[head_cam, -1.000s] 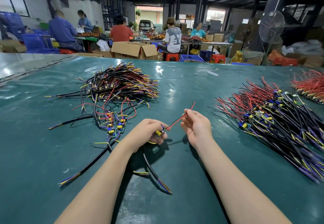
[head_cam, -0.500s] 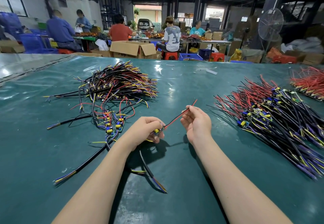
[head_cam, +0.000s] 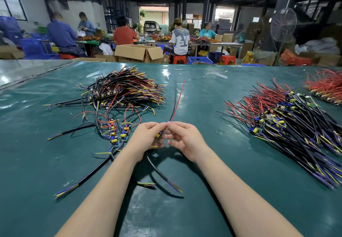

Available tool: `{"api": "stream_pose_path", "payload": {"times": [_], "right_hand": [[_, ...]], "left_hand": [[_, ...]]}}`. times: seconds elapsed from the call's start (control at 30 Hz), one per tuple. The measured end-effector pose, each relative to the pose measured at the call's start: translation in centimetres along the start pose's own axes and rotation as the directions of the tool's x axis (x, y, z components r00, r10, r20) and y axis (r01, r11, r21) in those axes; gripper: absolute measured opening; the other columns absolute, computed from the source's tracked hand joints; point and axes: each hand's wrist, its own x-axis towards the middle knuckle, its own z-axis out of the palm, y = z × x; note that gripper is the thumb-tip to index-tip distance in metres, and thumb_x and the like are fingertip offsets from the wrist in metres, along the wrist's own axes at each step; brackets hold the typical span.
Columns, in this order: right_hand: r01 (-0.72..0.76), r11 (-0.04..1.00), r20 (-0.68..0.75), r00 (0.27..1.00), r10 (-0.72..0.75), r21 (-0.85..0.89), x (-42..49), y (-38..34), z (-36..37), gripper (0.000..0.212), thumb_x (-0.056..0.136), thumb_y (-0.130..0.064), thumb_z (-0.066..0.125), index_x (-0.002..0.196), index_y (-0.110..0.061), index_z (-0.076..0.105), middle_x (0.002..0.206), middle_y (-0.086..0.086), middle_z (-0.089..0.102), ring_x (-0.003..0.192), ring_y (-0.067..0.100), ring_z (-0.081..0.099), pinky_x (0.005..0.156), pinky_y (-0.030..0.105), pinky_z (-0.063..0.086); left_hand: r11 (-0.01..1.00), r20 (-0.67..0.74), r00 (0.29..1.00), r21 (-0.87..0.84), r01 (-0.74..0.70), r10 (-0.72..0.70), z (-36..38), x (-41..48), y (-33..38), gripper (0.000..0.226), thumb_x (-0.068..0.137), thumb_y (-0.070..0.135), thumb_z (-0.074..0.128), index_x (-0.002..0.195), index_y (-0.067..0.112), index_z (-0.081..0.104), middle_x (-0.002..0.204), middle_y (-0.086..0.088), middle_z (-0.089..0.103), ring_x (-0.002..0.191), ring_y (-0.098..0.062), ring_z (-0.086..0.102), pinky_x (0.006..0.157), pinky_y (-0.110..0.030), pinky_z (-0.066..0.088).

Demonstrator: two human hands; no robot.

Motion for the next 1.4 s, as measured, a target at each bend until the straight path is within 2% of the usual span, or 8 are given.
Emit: {"api": "stream_pose_path", "payload": {"times": [0.17,0.27,0.37,0.47,0.63,0.97,1.2,1.4], "right_hand": [[0.133,0.986,-0.082,0.986,-0.142,-0.102,-0.1,0.2,0.0,0.018,0.085,0.002,0.058,0.068,-0.004,0.061,0.045,-0.005,0.054,0.043,0.005,0.049,0.052,0.016,0.051],[0.164,0.975,-0.167,0.968,-0.188,-0.147,-0.1,0.1,-0.1,0.023,0.084,0.006,0.058,0.063,-0.003,0.059,0.047,0.0,0.056,0.037,0.005,0.05,0.047,0.015,0.05],[0.161,0.966,-0.162,0.967,-0.195,-0.203,-0.1,0.0,-0.4,0.023,0.083,0.002,0.061,0.062,-0.005,0.06,0.052,0.004,0.059,0.04,0.006,0.054,0.047,0.016,0.05],[0.139,0.939,-0.13,0.974,-0.188,-0.315,-0.1,0.0,-0.6,0.023,0.081,-0.001,0.064,0.06,-0.011,0.062,0.048,-0.003,0.057,0.043,0.006,0.054,0.044,0.015,0.044],[0.057,0.88,-0.108,0.987,-0.122,-0.472,-0.1,-0.3,-1.3,0.022,0.078,-0.003,0.066,0.059,-0.011,0.059,0.053,0.005,0.051,0.048,0.011,0.045,0.042,0.018,0.038],[-0.091,0.94,-0.024,0.996,0.088,-0.328,-0.2,-0.8,-1.9,0.021,0.077,0.002,0.067,0.059,-0.005,0.058,0.04,-0.003,0.048,0.035,0.005,0.041,0.037,0.013,0.034],[-0.177,0.974,0.185,0.962,0.201,-0.139,-0.3,-0.8,-2.4,0.035,0.087,0.005,0.052,0.057,-0.006,0.067,0.047,0.001,0.057,0.039,0.004,0.051,0.038,0.013,0.039],[-0.174,0.96,0.16,0.964,0.212,-0.22,-0.3,-0.6,-2.1,0.045,0.085,0.004,0.055,0.044,-0.013,0.065,0.042,-0.003,0.051,0.036,0.002,0.043,0.036,0.012,0.034]], "left_hand": [[0.999,0.047,0.998,0.022,0.043,-0.044,0.2,0.1,0.1,0.038,0.096,0.032,0.046,0.071,0.009,0.063,0.051,0.001,0.062,0.04,-0.008,0.054,0.047,-0.02,0.051],[0.996,0.132,0.989,-0.05,0.075,-0.067,0.2,0.0,0.3,0.03,0.094,0.018,0.049,0.071,0.008,0.064,0.06,-0.004,0.065,0.044,-0.01,0.054,0.05,-0.023,0.052],[1.0,0.172,0.985,-0.01,0.018,-0.016,-0.1,-0.2,0.1,0.026,0.089,0.0,0.052,0.071,0.01,0.068,0.061,-0.001,0.067,0.049,-0.007,0.057,0.054,-0.02,0.054],[0.997,0.173,0.985,0.072,0.013,-0.025,-0.2,-0.1,-0.1,0.019,0.09,0.003,0.054,0.077,0.009,0.067,0.062,0.001,0.069,0.052,-0.006,0.061,0.055,-0.019,0.054],[0.988,0.151,0.989,0.153,-0.019,-0.004,-0.6,0.1,-0.3,0.011,0.086,0.002,0.06,0.076,0.003,0.063,0.059,-0.004,0.066,0.046,-0.01,0.054,0.052,-0.021,0.052],[0.986,0.24,0.968,0.162,0.032,-0.07,-1.6,0.1,-0.1,0.013,0.083,0.004,0.063,0.071,0.007,0.064,0.059,-0.006,0.067,0.044,-0.011,0.054,0.051,-0.02,0.051],[0.987,0.352,0.923,0.083,0.138,-0.158,-3.1,-0.4,0.7,0.014,0.086,0.001,0.056,0.074,0.003,0.064,0.06,-0.008,0.067,0.044,-0.008,0.056,0.053,-0.024,0.054],[0.98,0.389,0.9,0.115,0.163,-0.196,-3.6,-0.6,0.7,0.02,0.086,-0.001,0.055,0.069,0.004,0.064,0.058,-0.009,0.065,0.044,-0.009,0.055,0.051,-0.024,0.053]]}}
